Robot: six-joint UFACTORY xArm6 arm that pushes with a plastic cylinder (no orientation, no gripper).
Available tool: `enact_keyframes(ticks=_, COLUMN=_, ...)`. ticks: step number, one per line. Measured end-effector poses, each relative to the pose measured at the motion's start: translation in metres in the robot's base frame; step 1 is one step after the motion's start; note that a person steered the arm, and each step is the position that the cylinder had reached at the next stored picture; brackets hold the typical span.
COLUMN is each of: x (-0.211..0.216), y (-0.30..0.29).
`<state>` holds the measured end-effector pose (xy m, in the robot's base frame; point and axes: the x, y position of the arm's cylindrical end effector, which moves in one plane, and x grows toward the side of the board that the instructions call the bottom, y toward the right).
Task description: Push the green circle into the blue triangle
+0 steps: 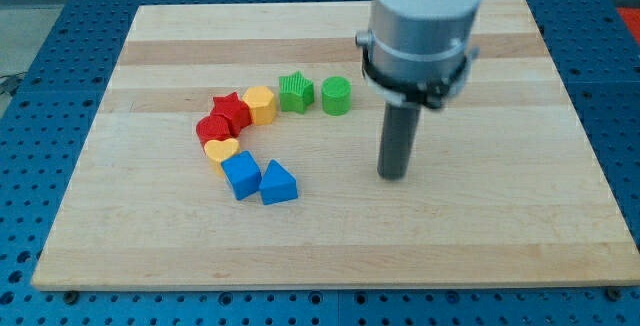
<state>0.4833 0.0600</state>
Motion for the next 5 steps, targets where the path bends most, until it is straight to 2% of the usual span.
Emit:
enact_keyframes(ticks=1, x=-0.033, y=-0.012)
enact_keyframes(ticks=3, x=-0.072, y=-0.008)
enact_keyframes(ticks=4, x=-0.136, y=-0.014)
enact_keyframes(ticks=5, x=-0.154, y=-0.058)
